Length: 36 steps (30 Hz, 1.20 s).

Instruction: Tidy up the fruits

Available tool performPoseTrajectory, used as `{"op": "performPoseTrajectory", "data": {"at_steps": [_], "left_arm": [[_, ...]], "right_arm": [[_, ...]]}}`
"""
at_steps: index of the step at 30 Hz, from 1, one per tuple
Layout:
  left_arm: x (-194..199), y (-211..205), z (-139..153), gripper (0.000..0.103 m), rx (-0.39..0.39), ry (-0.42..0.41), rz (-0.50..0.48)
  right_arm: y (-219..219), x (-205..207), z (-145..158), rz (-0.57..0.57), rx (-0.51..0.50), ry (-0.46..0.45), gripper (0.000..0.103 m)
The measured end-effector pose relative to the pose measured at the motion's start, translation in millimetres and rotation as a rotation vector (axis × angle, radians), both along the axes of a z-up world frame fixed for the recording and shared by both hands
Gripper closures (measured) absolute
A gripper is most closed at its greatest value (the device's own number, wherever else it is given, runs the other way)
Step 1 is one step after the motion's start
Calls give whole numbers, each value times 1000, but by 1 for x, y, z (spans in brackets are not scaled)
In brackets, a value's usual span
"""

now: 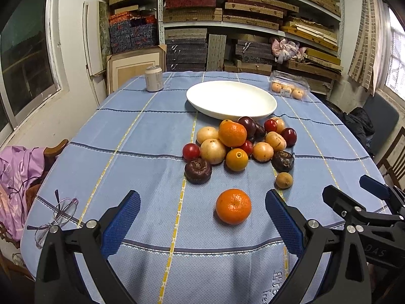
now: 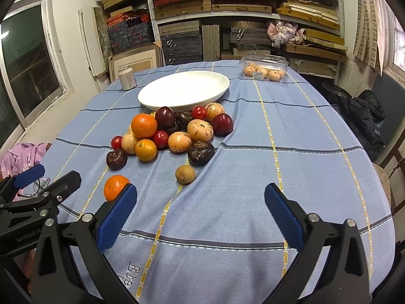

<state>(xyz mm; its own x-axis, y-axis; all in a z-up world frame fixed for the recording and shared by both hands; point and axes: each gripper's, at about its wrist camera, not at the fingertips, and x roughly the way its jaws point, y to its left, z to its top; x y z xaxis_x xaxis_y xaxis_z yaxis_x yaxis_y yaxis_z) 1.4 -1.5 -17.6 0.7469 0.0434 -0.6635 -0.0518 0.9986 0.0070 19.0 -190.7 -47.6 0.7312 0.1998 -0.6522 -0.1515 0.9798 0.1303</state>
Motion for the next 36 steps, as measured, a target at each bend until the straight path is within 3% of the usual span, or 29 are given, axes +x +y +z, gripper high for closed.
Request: {"op": "performPoseTrajectory", "data": {"at_steps": [28,32,36], "left_arm": [[8,2,-14,3,14,35,-11],[19,17,-38,3,11,103,5],[30,33,-62,3,-43,184,10]], "right_arm": [[5,4,-9,26,-18,0,4],[5,11,-26,32,-74,19,4],[-5,22,-41,29,-58,58,4]]}}
